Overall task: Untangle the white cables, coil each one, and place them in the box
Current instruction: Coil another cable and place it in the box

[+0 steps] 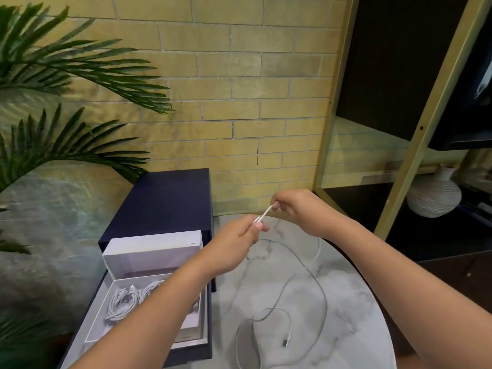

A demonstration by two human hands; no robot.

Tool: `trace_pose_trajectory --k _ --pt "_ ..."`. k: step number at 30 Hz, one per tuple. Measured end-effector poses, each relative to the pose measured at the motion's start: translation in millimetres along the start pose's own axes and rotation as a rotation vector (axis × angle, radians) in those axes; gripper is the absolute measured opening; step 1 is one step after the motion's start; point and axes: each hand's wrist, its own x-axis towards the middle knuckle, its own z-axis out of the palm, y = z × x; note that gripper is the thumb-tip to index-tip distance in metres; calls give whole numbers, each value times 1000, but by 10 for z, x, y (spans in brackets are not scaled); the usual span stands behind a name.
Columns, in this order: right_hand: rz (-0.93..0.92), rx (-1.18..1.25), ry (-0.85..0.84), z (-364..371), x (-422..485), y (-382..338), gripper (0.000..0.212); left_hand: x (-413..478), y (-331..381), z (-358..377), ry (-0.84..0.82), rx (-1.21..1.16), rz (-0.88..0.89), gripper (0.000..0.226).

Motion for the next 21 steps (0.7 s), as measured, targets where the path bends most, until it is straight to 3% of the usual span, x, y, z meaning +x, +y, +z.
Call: trace_pose_trajectory --k 6,12,17,21 --pt "69 167 63 266 24 34 19 22 144 46 49 -554 -20 30" --pt "149 192 -47 642 -110 -66 23 128 231 48 119 -842 -37 22" --pt "172 197 -156 776 -273 -261 23 226 190 102 174 -850 -103 22" --pt "154 67 -212 700 -359 -296 27 292 54 120 178 -612 -163 31"
